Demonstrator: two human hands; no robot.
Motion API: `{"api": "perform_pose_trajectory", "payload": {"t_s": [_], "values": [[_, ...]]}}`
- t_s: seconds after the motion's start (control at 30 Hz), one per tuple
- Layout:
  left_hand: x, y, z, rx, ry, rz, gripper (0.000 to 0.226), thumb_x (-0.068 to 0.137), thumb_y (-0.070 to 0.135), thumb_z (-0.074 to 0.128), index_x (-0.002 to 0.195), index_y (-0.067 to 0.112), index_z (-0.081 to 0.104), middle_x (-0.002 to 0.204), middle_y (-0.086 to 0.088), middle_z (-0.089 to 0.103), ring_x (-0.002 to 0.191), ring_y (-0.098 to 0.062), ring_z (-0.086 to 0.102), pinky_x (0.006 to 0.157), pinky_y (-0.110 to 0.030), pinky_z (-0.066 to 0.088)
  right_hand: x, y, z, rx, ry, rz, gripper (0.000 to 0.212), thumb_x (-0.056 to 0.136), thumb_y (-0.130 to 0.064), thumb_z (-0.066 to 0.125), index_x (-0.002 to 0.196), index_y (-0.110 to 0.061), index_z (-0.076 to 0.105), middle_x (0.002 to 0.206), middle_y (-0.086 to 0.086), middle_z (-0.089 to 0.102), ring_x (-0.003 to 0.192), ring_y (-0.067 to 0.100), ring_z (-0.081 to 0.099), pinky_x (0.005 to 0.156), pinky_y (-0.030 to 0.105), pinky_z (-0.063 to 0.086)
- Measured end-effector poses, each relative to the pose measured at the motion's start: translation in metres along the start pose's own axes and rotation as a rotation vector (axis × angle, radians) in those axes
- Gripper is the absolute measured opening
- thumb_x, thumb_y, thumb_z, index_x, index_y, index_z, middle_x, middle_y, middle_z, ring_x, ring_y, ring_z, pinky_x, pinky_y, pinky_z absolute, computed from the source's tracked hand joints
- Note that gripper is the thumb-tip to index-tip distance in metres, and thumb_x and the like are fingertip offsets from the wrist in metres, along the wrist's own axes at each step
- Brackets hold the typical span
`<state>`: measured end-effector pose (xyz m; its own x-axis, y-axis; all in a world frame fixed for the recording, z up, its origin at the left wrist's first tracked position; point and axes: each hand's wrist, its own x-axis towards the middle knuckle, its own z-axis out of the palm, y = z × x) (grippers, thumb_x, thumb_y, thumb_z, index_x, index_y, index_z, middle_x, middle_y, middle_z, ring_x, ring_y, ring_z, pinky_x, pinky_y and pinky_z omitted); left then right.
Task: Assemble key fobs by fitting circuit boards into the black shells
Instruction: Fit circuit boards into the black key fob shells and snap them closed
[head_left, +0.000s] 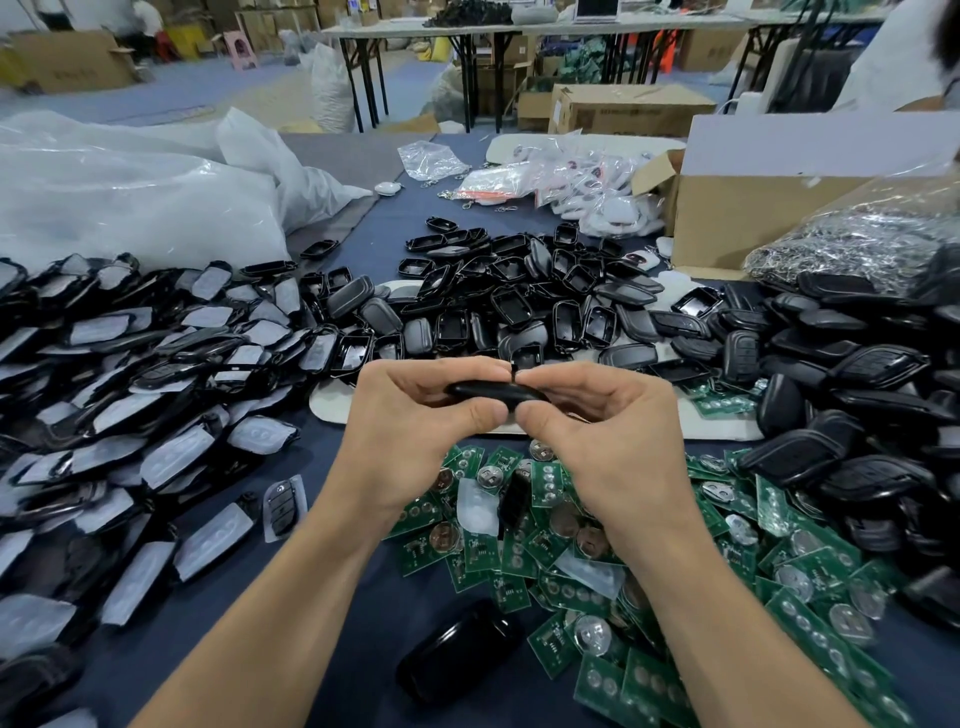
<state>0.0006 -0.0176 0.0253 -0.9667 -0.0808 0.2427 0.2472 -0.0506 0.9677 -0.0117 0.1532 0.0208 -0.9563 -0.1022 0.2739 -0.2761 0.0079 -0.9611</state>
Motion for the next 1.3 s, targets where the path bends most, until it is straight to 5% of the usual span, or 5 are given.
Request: {"api": "perform_pose_trajectory", "payload": {"t_s": [0.4, 0.73, 0.93, 1.1, 1.3], "values": [[-0.0015, -0.0033, 0.0020, 0.020, 0.006, 0.042, 0.029, 0.073, -0.006, 0.084, 0.092, 0.017, 0.084, 0.096, -0.007, 0.081, 0.094, -0.026, 0.078, 0.081, -0.028, 0.062, -0.0005, 0.0007, 0.0029, -0.001, 0.039, -0.001, 0.028, 0.078, 0.001, 0.085, 0.084, -0.027, 0.082, 0.080, -0.006, 0.080, 0.076, 0.015, 0.077, 0.071, 0.026, 0.062], [0.0010, 0.0023, 0.0021, -0.224, 0.018, -0.089, 0.021, 0.069, 0.006, 0.077, 0.086, 0.016, 0.084, 0.100, -0.009, 0.080, 0.088, -0.017, 0.076, 0.074, -0.021, 0.059, 0.0029, -0.0006, -0.0018, 0.042, -0.002, -0.009, 0.030, 0.081, 0.005, 0.080, 0.093, -0.023, 0.082, 0.080, -0.003, 0.080, 0.075, 0.014, 0.078, 0.068, 0.020, 0.059], [-0.0003, 0.0015, 0.0034, -0.016, 0.028, -0.054, 0.027, 0.078, -0.010, 0.077, 0.099, 0.007, 0.079, 0.093, -0.007, 0.081, 0.085, -0.018, 0.079, 0.077, -0.019, 0.060, 0.0013, -0.0054, -0.0030, 0.072, 0.046, -0.027, 0.032, 0.081, 0.005, 0.080, 0.087, -0.026, 0.082, 0.077, -0.005, 0.079, 0.070, 0.012, 0.077, 0.066, 0.018, 0.058], [-0.0022, 0.0001, 0.0054, 0.110, 0.024, 0.051, 0.031, 0.072, 0.009, 0.083, 0.096, 0.028, 0.084, 0.109, 0.005, 0.080, 0.108, -0.016, 0.075, 0.090, -0.027, 0.060, -0.0029, -0.0038, -0.0006, -0.162, 0.074, -0.024, 0.025, 0.080, -0.012, 0.085, 0.089, -0.035, 0.083, 0.075, -0.013, 0.077, 0.071, 0.013, 0.075, 0.067, 0.034, 0.064], [-0.0025, 0.0038, 0.0069, 0.000, 0.023, 0.094, 0.024, 0.072, 0.002, 0.084, 0.084, 0.022, 0.085, 0.093, 0.000, 0.081, 0.090, -0.015, 0.077, 0.079, -0.021, 0.059, -0.0038, -0.0065, 0.0011, -0.130, 0.063, -0.063, 0.026, 0.078, -0.008, 0.086, 0.089, -0.031, 0.083, 0.073, -0.010, 0.077, 0.069, 0.010, 0.074, 0.067, 0.024, 0.060]]}}
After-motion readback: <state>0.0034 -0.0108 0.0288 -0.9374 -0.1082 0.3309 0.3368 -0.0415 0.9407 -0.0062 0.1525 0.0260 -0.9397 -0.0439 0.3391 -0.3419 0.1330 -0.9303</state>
